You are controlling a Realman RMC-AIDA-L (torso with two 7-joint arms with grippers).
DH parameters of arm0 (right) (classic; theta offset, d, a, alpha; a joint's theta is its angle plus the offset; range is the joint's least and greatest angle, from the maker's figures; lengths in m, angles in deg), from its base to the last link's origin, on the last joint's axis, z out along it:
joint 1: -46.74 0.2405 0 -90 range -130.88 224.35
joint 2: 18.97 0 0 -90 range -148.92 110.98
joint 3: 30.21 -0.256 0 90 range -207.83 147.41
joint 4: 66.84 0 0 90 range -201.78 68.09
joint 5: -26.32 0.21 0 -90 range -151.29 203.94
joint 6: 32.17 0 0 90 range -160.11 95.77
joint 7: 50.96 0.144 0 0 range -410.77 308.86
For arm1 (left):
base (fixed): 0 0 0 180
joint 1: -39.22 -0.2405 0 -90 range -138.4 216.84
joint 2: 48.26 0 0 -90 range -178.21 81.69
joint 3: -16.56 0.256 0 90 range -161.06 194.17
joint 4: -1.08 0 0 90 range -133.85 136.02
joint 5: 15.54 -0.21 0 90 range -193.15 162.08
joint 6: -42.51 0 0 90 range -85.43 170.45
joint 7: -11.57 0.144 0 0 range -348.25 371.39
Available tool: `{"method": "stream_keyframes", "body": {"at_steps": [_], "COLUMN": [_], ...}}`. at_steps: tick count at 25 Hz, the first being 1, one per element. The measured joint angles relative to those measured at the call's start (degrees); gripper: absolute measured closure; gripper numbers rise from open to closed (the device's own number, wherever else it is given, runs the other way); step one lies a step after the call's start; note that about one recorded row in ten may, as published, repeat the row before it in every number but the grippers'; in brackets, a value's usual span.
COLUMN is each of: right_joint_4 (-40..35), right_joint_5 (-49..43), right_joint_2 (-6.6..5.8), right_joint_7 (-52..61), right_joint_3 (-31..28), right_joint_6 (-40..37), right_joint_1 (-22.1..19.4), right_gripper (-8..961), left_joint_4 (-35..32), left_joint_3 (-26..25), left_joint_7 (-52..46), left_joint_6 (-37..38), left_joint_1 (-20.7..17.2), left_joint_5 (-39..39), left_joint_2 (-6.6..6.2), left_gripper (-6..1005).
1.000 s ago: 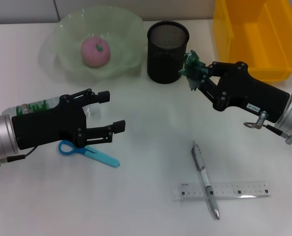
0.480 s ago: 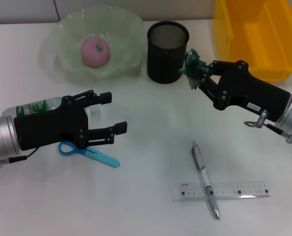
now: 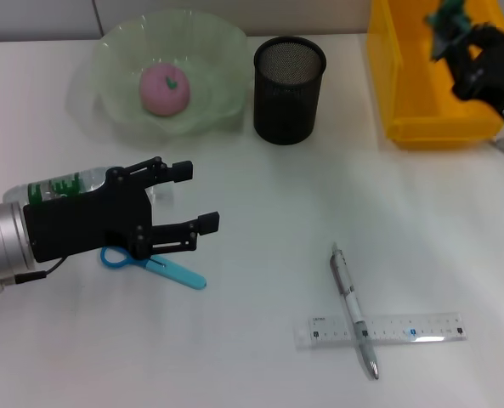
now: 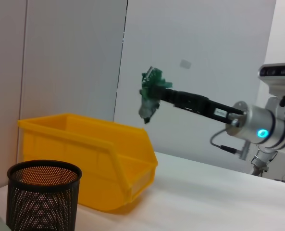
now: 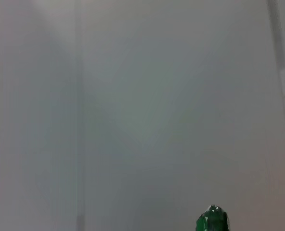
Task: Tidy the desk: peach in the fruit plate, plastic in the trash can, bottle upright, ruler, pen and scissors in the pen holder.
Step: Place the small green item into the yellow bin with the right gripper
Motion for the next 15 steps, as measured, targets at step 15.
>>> {"method": "stream_keyframes", "body": {"at_steps": [15], "right_joint_4": [-0.1], "right_joint_5": [14.5], "right_joint_2": [0.06], "right_joint_7": [-7.1], "right_joint_3": [0.3], "right_joint_6": [18.5], "right_joint_1": [5.1], "right_gripper": [843], "left_joint_4": [0.0], "left_joint_3": [0.0], "left_joint_7": [0.0], "left_joint_6": [0.5], "left_joint_1": [-0.4], "left_joint_5": [0.3], "left_joint_2": [0.01], "left_gripper": [180]}}
